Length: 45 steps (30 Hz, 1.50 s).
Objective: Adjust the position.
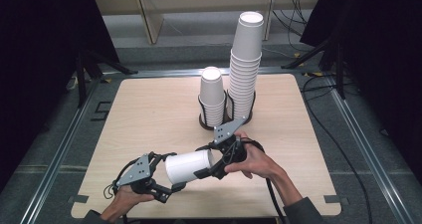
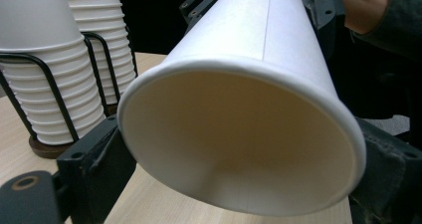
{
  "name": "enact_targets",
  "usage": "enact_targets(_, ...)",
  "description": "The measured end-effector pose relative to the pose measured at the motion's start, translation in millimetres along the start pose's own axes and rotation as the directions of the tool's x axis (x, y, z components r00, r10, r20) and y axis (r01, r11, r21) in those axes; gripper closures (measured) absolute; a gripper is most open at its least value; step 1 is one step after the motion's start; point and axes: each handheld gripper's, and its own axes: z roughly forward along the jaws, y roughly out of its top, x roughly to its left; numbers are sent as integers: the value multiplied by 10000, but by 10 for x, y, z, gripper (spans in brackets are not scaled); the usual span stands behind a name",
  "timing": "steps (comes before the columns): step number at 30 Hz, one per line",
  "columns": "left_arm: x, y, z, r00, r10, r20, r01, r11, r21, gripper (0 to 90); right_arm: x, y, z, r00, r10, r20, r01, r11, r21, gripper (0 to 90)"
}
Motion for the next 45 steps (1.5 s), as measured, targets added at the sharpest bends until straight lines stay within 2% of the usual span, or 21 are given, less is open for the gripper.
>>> enact_targets(3,-10,-9,15,9999,90,76,-92,9996,265,102,12,1,7,9993,-292,214,284,9989,381,220)
enact_targets(4,-14,-10,18,9999,101,92,-104,9995,299,103,36,-3,12,9995,-73,295,56,9984,557,217)
enact_targets(6,-15,-12,35,9998,111,182,-116,9995,287,105,28,0,30,9984,-376,425,343,9965,761,196)
enact_targets(7,-14,-4,21,9997,248,68,-251,9977,624,106,32,5,28,9977,-422,538,375,9956,863,182)
enact_targets(11,-9,-26,45,9994,344,12,-343,9942,1023,107,92,55,-13,9897,-915,1102,763,9879,1353,172)
enact_targets(14,-14,-41,68,9992,398,-20,-389,9855,1653,108,151,96,-26,9801,-1358,1448,1073,9760,1893,172)
enact_targets(15,-12,-45,69,9991,430,-36,-415,9801,1944,108,183,100,-22,9807,-1249,1506,909,9726,2141,173)
enact_targets(20,-34,-59,108,9994,333,-111,-294,9662,2562,108,254,100,80,9598,-2050,1915,1307,9308,3415,177)
enact_targets(22,-34,-54,107,9988,465,-143,-406,9589,2807,108,245,90,145,9497,-2533,1842,1703,9112,3751,177)
enact_targets(25,-47,-36,111,9984,533,-168,-450,9448,3245,109,264,81,232,9456,-2732,1764,1836,8961,4041,180)
enact_targets(26,-58,-39,121,9982,556,-228,-454,9462,3205,109,278,82,257,9413,-2851,1807,1888,8884,4184,182)
enact_targets(28,-66,-32,124,9972,727,-192,-621,9403,3347,109,299,79,303,9346,-3051,1825,2008,8766,4373,191)
enact_targets(34,-85,-6,122,9971,741,-161,-647,9420,3293,109,317,56,398,9240,-3436,1678,2249,8432,4883,190)
enact_targets(36,-93,0,120,9968,792,-86,-721,9429,3251,109,313,43,440,9239,-3479,1593,2305,8383,4941,183)
enact_targets(37,-105,2,118,9972,742,-134,-658,9430,3263,108,305,44,455,9155,-3717,1538,2518,8276,5017,186)
enact_targets(38,-105,5,114,9971,759,-111,-679,9411,3313,109,315,35,471,9243,-3481,1567,2299,8353,4995,186)
enact_targets(39,-103,3,114,9972,743,-96,-671,9422,3282,109,303,40,480,9149,-3746,1504,2560,8266,5011,181)
enact_targets(42,-94,3,111,9975,711,0,-672,9435,3246,108,287,15,508,9091,-3883,1508,2584,8096,5271,177)
enact_targets(43,-96,2,112,9976,691,-10,-651,9451,3203,109,277,16,515,9023,-4083,1385,2832,8034,5238,178)
enact_targets(44,-99,-3,116,9979,641,-17,-605,9498,3069,108,269,9,520,9019,-4095,1370,2851,8030,5234,176)
enact_targets(45,-98,3,111,9980,638,0,-606,9479,3126,109,263,-9,526,9135,-3825,1385,2612,8125,5212,171)
